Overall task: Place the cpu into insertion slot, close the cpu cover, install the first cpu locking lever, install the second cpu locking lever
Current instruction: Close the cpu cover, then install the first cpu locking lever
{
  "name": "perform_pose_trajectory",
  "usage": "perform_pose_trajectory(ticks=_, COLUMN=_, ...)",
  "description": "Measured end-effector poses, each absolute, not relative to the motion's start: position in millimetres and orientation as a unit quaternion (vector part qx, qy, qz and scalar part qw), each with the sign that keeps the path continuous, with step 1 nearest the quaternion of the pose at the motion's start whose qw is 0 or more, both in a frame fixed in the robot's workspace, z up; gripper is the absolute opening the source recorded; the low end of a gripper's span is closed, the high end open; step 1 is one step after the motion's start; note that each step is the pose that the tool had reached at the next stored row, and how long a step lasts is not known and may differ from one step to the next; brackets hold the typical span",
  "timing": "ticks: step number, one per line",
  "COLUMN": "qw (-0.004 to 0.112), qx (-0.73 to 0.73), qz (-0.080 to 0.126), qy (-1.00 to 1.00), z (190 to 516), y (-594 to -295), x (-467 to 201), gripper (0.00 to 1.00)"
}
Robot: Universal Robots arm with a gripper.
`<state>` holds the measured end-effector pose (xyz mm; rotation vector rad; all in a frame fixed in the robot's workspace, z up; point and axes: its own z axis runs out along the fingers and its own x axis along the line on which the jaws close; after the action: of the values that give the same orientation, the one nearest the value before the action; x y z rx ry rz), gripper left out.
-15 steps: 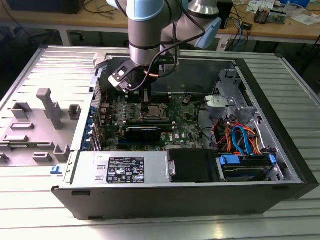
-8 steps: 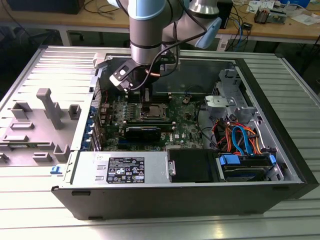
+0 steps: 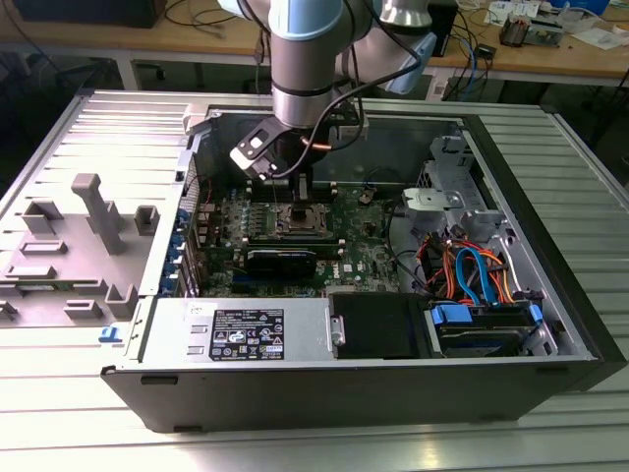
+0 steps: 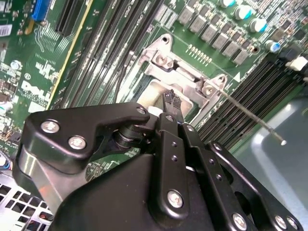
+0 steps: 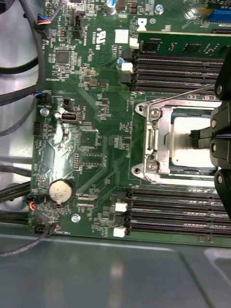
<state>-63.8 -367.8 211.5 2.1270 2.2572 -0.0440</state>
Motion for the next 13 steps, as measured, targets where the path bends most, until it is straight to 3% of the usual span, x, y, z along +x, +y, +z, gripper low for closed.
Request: perform_pose_trajectory(ticks=13, qw=0.020, qx=0.686, qz=-0.015, qy=0.728, z=211.5, y=-367.8, x=-60.8, gripper=0.11)
